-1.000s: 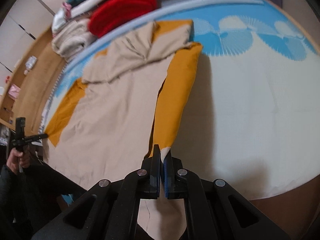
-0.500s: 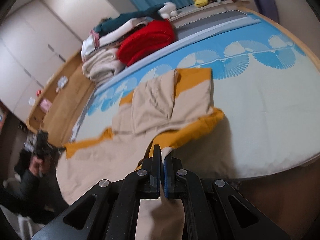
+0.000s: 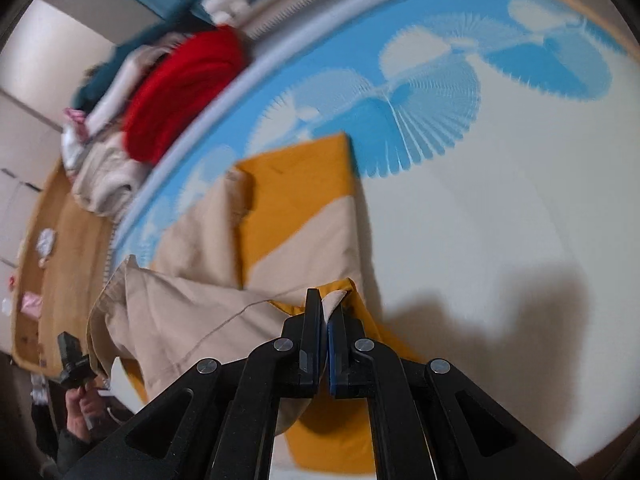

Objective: Fold large clothes

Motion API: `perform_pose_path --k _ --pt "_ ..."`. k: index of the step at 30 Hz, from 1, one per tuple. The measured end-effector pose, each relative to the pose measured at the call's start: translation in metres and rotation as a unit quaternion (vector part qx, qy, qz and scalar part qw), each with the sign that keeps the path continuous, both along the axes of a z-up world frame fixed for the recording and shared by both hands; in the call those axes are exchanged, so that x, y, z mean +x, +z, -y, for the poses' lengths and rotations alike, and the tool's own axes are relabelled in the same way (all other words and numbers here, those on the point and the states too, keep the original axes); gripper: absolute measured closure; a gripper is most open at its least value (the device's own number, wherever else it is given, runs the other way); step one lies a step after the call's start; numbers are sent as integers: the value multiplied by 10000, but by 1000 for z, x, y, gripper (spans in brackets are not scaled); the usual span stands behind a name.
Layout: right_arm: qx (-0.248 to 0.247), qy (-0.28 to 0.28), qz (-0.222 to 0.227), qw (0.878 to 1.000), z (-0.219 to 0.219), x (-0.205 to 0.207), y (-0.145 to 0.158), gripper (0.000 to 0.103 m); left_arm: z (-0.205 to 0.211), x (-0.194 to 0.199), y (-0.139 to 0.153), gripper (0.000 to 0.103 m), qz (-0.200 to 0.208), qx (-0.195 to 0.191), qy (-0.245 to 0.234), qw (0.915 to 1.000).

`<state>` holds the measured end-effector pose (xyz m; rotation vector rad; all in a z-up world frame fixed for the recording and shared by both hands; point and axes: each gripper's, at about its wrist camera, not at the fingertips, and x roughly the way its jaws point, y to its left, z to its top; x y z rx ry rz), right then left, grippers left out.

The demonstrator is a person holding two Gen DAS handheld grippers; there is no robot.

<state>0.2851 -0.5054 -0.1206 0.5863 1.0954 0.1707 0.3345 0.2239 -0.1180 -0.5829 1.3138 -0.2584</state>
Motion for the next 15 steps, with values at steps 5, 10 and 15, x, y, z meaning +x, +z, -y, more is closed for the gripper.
perform_pose_path --k 5,10,15 --pt "6 28 -319 9995 -2 35 -21 100 -10 7 -11 94 -183 -104 17 9998" --pt "206 -250 -280 9991 2 41 -23 95 -29 -8 12 73 308 -352 547 9974" --pt "239 -503 205 9982 5 23 -13 83 -56 -24 20 63 563 -507 1076 9913"
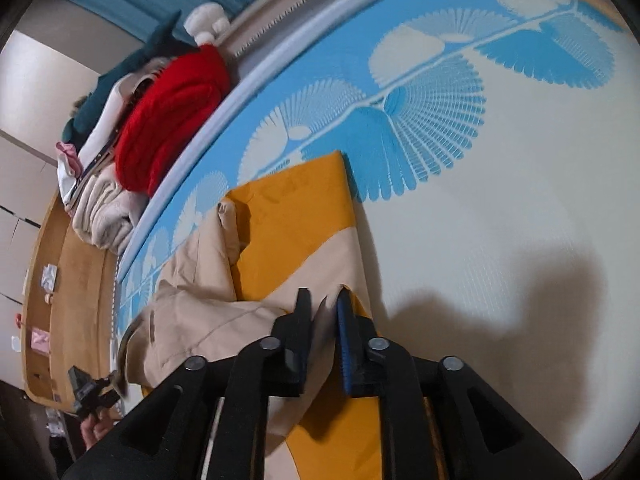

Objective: Fold large clothes

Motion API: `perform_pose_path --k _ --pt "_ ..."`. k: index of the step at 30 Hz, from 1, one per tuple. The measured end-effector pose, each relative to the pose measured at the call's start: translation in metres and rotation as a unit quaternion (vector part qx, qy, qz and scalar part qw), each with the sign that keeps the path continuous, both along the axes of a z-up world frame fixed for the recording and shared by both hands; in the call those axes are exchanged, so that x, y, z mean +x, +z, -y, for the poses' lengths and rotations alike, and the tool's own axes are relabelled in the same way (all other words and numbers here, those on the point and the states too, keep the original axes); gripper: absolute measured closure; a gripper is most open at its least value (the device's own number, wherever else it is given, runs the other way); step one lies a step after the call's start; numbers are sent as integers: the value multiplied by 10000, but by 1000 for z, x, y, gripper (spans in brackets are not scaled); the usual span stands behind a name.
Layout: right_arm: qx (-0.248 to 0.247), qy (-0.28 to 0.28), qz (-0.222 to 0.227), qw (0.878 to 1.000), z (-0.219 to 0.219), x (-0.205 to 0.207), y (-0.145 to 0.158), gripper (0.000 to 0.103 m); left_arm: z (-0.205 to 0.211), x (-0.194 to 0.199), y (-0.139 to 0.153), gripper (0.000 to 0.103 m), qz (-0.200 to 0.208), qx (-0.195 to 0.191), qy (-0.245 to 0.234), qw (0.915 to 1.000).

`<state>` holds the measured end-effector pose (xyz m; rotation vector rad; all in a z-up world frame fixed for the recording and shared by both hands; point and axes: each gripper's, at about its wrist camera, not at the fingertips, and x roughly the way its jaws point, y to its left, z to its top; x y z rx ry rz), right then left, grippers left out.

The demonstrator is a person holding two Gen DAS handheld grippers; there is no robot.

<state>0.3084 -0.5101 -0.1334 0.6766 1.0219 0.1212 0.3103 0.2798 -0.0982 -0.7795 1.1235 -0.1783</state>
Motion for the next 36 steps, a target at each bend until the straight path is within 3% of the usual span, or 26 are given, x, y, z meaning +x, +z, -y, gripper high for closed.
perform_pose_path --k 3,6,10,13,18,20,21,23,27,32,36 --pt "-216 -311 434 9983 6 -12 19 63 2 -4 -5 62 -208 197 -58 9996" --pt "-74 -699 560 9960 19 -21 23 56 15 -3 -10 62 -366 481 -318 9977" --pt "-418 -138 -218 9988 3 -7 -4 53 38 6 -22 58 -534 898 -692 9921" --pt "-670 431 -904 9927 -16 2 -35 53 50 14 -29 56 -586 1119 -854 9883" --pt "-922 890 -1153 9850 -34 9 -50 53 61 32 -37 56 -555 1317 -890 9857" --pt "-1033 924 -1044 9848 -38 10 -45 55 66 37 -37 59 -460 1342 -903 9858" --pt "-1076 930 -978 9850 -40 9 -41 70 68 39 -36 63 -408 1364 -925 9855" --pt "-1161 1019 -851 9843 -44 9 -34 91 74 43 -33 99 -311 1445 -1029 9836" --pt "-1295 1044 -325 9855 -50 2 -5 98 82 45 -9 102 140 1775 -1208 9766" --pt "-1158 475 741 9894 -37 -9 44 99 58 45 32 102 966 1501 -482 9828" --pt "-1089 38 1497 9827 -36 -4 67 99 59 57 41 102 1301 1819 -147 9746"
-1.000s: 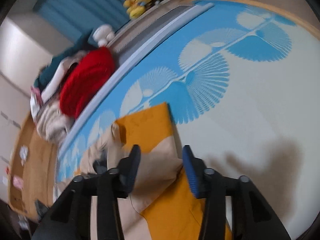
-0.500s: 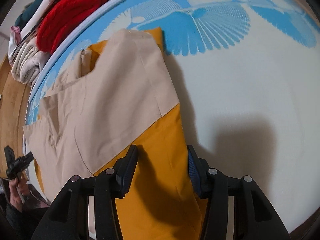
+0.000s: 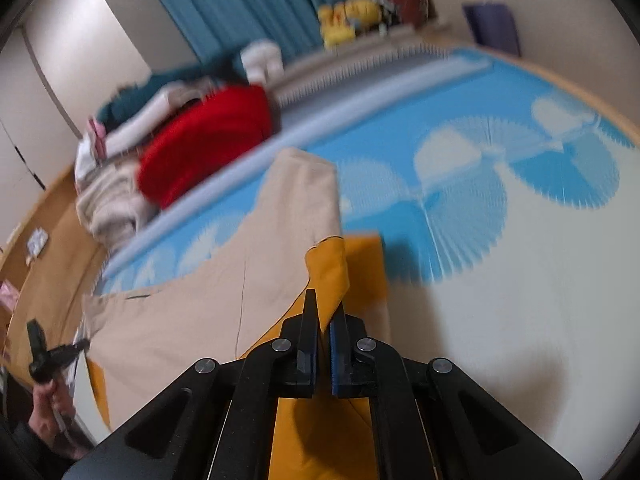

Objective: Fold large clothes

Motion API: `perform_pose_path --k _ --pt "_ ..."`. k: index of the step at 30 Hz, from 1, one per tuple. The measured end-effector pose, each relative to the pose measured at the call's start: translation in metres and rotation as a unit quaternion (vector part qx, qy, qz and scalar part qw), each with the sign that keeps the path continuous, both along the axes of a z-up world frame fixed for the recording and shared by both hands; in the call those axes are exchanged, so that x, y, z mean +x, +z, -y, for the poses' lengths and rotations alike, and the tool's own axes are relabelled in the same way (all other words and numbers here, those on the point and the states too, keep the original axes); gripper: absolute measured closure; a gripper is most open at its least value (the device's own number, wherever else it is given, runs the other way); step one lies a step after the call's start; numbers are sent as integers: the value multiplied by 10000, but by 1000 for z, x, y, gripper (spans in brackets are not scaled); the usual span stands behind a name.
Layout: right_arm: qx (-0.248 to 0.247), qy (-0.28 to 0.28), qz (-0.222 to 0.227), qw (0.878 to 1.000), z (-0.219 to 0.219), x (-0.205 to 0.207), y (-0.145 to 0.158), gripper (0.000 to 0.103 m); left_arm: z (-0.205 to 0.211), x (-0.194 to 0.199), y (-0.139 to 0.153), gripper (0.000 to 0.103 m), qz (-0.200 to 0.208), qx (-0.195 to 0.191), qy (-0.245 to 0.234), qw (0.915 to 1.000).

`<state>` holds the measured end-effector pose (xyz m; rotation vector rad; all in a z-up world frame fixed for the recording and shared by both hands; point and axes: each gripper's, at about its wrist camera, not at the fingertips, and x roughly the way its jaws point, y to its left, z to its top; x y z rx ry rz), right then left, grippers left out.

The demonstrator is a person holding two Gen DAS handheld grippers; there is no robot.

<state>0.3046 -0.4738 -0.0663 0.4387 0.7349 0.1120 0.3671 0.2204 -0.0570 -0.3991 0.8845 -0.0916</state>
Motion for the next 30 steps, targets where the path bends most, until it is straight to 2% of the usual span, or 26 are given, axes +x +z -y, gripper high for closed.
perform_pose_path --k 1,3,4,6,7,8,10,12,13,14,16,17,19,21,23,24,25,26,27,28,30 --pt "-121 -76 62 9999 -3 5 0 99 2 7 -4 102 -62 54 40 10000" --pt "-305 -168 -164 9993 -13 23 -10 99 6 22 -26 102 -453 177 39 9988" --pt "-375 -194 -390 9983 -13 31 -20 99 10 30 -42 102 -758 303 -11 9967" --pt "-572 -214 -1137 9916 -13 52 -52 99 17 38 -62 102 -1154 573 -99 9916" --pt "-676 -185 -1518 9859 -15 60 -69 99 20 41 -66 102 -1212 676 -86 9903" --pt "-741 -170 -1683 9828 -17 65 -78 99 19 41 -65 102 -1153 688 -26 9909" --pt "-851 -196 -1556 9839 -22 68 -75 99 12 41 -51 102 -820 546 190 9950" --pt "-918 -310 -1116 9890 -25 67 -55 99 10 41 -42 102 -575 497 246 9968" --pt "-879 -377 -944 9909 -25 65 -48 99 12 43 -45 100 -653 570 220 9960" --pt "-815 -460 -804 9924 -26 64 -43 99 15 47 -55 98 -941 650 143 9933" --pt "-865 -533 -1013 9897 -27 69 -51 97 18 51 -70 95 -1417 689 81 9875" --pt "-894 -557 -1335 9854 -28 74 -63 90 17 50 -70 94 -1439 737 124 9868" --pt "-961 -669 -1702 9784 -23 77 -74 89 16 42 -56 94 -1225 992 271 9871" --pt "-1106 -735 -1584 9784 -20 72 -66 88 17 32 -38 90 -938 1052 197 9898" --pt "-1372 -672 -1345 9791 -26 62 -53 86 24 22 -30 80 -789 774 -229 9936" --pt "-1496 -574 -1222 9795 -31 59 -47 84 31 18 -32 77 -860 555 -610 9929" --pt "-1579 -430 -1114 9802 -36 54 -42 84 41 15 -40 71 -1043 352 -1023 9887" --pt "-1515 -94 -1028 9831 -44 48 -40 83 51 13 -50 70 -1258 300 -1364 9822" --pt "-1370 170 -1092 9844 -47 48 -45 83 59 11 -60 70 -1410 454 -1539 9769" --pt "-1204 509 -1336 9824 -52 46 -55 83 66 8 -68 70 -1542 708 -1645 9717" --pt "-1379 851 -2014 9660 -59 45 -83 83 75 2 -92 69 -1904 1266 -1835 9561"
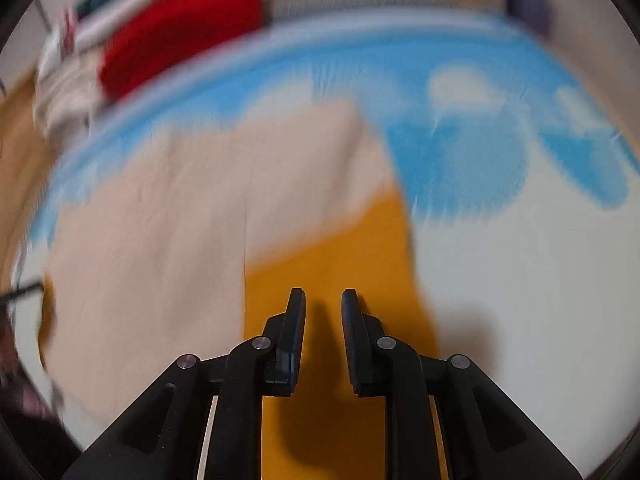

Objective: Fold large clothes

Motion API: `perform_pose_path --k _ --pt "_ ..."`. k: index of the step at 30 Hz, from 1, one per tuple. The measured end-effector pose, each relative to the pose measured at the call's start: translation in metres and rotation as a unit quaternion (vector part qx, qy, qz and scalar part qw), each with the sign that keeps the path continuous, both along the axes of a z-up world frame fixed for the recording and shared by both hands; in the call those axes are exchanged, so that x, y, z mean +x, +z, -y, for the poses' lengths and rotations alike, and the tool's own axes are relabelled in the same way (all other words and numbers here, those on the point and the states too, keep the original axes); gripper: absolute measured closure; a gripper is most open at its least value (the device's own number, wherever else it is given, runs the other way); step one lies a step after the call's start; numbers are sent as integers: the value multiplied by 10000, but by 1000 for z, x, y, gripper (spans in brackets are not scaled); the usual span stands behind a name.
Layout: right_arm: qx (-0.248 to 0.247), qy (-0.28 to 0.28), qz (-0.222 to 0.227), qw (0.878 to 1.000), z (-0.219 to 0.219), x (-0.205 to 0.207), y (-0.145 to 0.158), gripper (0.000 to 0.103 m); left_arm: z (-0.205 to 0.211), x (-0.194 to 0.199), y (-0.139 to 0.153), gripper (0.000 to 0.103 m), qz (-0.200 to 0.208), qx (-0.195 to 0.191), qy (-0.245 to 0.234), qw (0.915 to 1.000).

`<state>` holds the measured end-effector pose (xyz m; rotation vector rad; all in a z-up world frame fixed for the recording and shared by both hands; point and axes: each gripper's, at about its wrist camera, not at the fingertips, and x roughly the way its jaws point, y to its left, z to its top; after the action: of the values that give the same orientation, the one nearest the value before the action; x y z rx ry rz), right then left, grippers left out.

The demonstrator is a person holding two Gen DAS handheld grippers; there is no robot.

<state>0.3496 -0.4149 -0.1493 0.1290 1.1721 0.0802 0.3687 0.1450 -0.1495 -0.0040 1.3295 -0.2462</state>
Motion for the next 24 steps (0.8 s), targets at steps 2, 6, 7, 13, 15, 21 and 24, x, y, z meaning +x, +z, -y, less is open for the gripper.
perform_pose_path --k 2,6,7,13,15,21,24 --pt "-669 165 -600 9958 -3 -6 -28 83 0 -6 -10 68 -103 388 -27 9992" --pt "-806 25 -558 9952 4 -17 -22 83 5 -19 7 69 88 464 -93 9988" --pt "-841 44 -565 9948 4 -21 -19 83 10 -25 12 69 166 468 -212 9985" --pt "-575 506 -112 9970 -11 -42 4 83 46 -54 28 69 489 688 -903 9923" --pt "-678 873 -266 9935 -24 -51 -5 83 54 -61 31 69 548 701 -1048 9905" --pt "-1107 1173 -697 9845 -32 -63 -24 83 61 -80 31 69 509 744 -1271 9878" --pt "-1120 1105 -782 9844 -29 -66 -25 83 55 -80 14 69 246 903 -1404 9857"
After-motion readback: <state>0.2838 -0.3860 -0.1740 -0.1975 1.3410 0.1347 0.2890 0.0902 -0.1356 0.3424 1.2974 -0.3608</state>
